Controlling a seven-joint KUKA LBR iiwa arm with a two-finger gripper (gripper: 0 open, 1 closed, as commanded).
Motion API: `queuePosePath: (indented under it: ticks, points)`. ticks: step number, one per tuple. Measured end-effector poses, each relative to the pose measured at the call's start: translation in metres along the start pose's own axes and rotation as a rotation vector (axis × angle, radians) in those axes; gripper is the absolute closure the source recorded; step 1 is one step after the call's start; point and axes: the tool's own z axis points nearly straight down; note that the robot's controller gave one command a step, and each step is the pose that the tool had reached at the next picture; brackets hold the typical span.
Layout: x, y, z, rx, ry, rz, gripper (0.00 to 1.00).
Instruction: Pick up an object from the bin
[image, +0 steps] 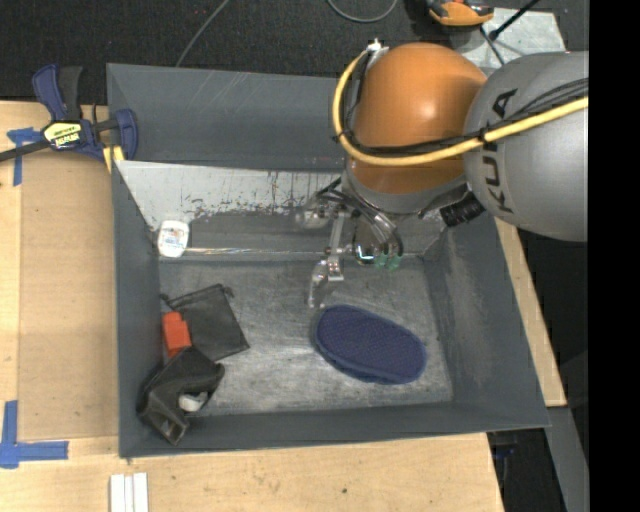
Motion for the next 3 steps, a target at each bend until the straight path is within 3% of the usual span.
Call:
queuePosePath:
  ticks: [1,2,3]
  points:
    - [0.038,-0.083,0.144,0.003,0.008,-0.072,0.00]
    - [0.035,-0.080,0.140,0.000,-0.001,-0.074,1.00]
    - [0.040,-0.086,-0.020,0.001,-0.009,-0.054,1.00]
